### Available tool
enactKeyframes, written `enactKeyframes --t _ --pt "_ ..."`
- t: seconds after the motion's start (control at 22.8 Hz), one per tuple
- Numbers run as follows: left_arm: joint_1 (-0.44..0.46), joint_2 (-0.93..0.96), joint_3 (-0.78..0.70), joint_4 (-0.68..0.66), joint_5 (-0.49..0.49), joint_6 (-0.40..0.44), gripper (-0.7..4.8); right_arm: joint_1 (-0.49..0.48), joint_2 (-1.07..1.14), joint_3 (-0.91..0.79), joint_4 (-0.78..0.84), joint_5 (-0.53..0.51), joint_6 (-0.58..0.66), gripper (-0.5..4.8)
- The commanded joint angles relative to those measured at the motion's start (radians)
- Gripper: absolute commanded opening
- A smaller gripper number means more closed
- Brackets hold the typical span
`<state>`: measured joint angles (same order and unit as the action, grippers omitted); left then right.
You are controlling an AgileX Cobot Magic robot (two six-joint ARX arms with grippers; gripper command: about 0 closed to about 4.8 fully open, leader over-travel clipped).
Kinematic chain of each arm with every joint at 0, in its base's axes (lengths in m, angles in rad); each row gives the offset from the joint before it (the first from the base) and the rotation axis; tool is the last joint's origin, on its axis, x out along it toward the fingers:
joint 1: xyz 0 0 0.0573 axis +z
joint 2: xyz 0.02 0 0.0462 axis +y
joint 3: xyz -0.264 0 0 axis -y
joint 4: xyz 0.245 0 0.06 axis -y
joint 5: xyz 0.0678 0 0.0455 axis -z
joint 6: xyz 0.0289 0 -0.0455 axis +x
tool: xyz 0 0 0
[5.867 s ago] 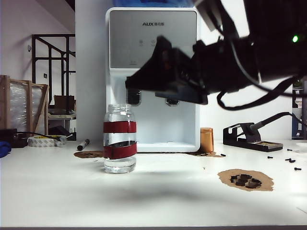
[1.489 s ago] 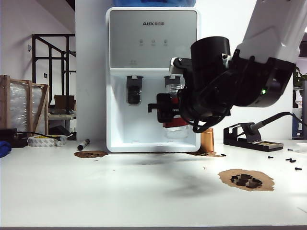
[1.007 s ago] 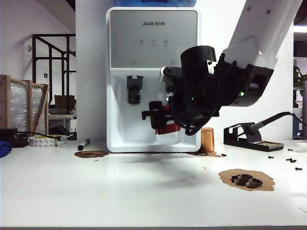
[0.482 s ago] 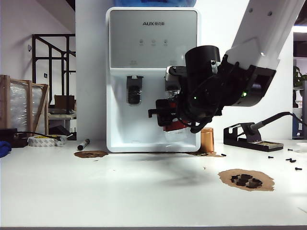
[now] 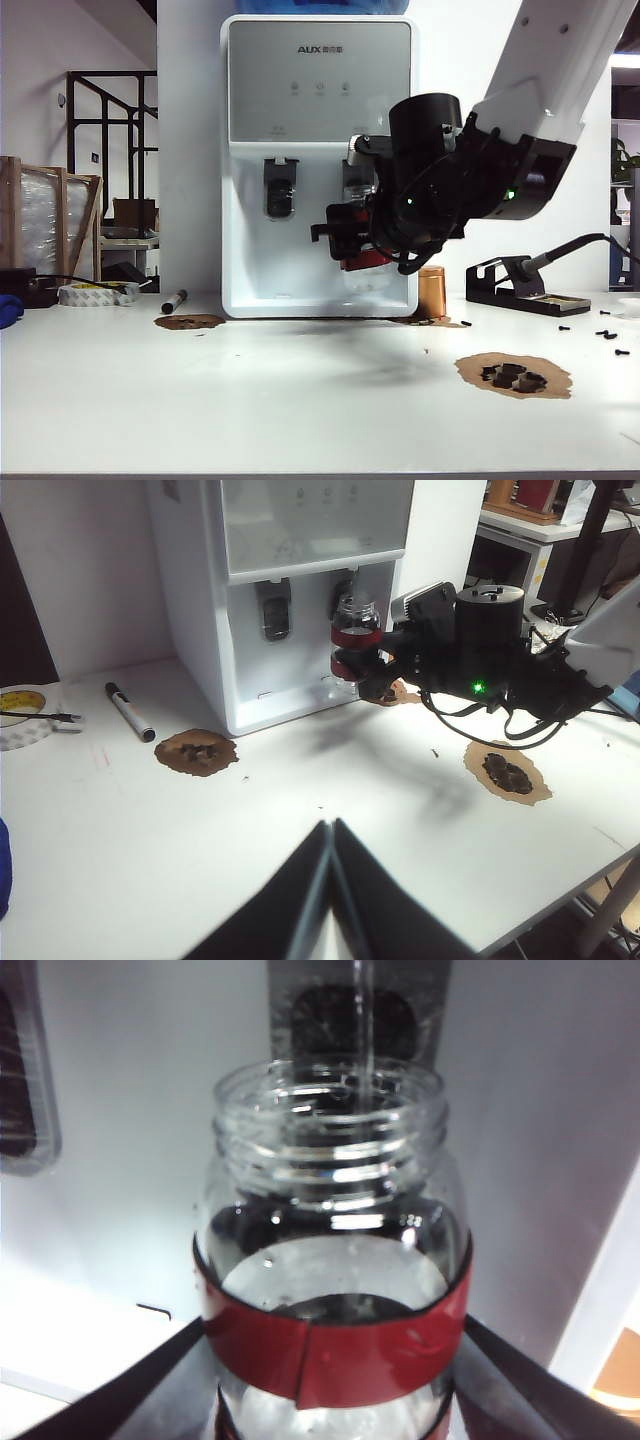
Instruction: Pick up the water bottle with two loops of red belts, then reach the front water dispenser and gently press the gray-black baffle horizontally to get a little water.
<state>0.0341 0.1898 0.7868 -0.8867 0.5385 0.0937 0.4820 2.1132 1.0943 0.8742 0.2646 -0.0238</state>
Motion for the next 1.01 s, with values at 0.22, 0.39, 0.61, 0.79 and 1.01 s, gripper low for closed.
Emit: enactKeyframes --t 0.22,0.39,0.61,0.79,1.01 --pt "0.0 0.003 0.006 0.012 0.032 -0.002 -0.05 -0.006 -0.007 0.014 0.04 -0.002 -0.008 -0.05" --pt "0.0 0.003 0.006 0.012 0.056 -0.001 -0.05 -0.007 -0.007 0.022 0.04 -0.002 -0.009 -0.05" --pt "0.0 0.003 0.003 0.002 0.057 0.0 -0.05 -0.017 -0.007 0.023 0.04 0.001 -0.016 -0.05" --pt "0.0 0.004 -0.005 -0.003 0.079 0.0 -0.05 -0.023 -0.007 0.023 0.04 0.0 -0.016 -0.05" --pt "0.0 0.004 -0.06 0.007 0.048 0.012 -0.05 -0.023 -0.007 0.021 0.022 0.005 -0.018 -0.05"
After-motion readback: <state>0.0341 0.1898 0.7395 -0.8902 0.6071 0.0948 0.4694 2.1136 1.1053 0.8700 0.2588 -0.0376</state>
